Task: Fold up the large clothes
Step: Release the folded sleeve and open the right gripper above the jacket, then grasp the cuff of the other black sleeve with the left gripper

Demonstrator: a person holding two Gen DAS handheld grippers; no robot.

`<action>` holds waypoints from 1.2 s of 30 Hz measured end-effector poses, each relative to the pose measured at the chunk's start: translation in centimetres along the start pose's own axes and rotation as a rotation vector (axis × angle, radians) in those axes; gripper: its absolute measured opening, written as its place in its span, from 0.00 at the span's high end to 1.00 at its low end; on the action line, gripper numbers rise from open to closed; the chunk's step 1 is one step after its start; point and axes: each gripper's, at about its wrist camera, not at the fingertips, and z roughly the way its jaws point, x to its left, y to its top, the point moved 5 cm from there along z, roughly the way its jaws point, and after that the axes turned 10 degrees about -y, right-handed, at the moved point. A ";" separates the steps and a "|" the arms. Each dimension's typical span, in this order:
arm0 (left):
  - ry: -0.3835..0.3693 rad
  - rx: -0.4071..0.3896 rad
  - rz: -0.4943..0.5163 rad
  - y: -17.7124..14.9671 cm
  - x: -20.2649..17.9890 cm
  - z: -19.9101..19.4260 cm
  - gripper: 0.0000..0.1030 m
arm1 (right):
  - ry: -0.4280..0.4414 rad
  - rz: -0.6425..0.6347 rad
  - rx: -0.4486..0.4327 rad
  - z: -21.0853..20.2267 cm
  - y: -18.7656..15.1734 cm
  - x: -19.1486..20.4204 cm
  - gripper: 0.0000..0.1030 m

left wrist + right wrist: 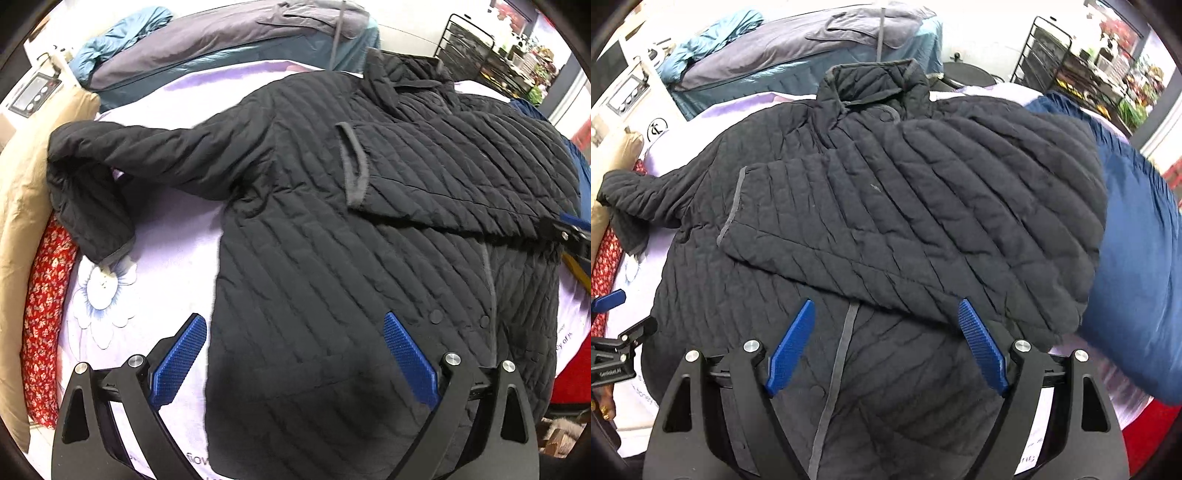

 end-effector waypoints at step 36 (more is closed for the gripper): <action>0.312 -0.256 -0.145 7.9 18.3 -7.7 0.93 | -0.079 -0.091 0.020 -1.6 -2.3 2.7 0.22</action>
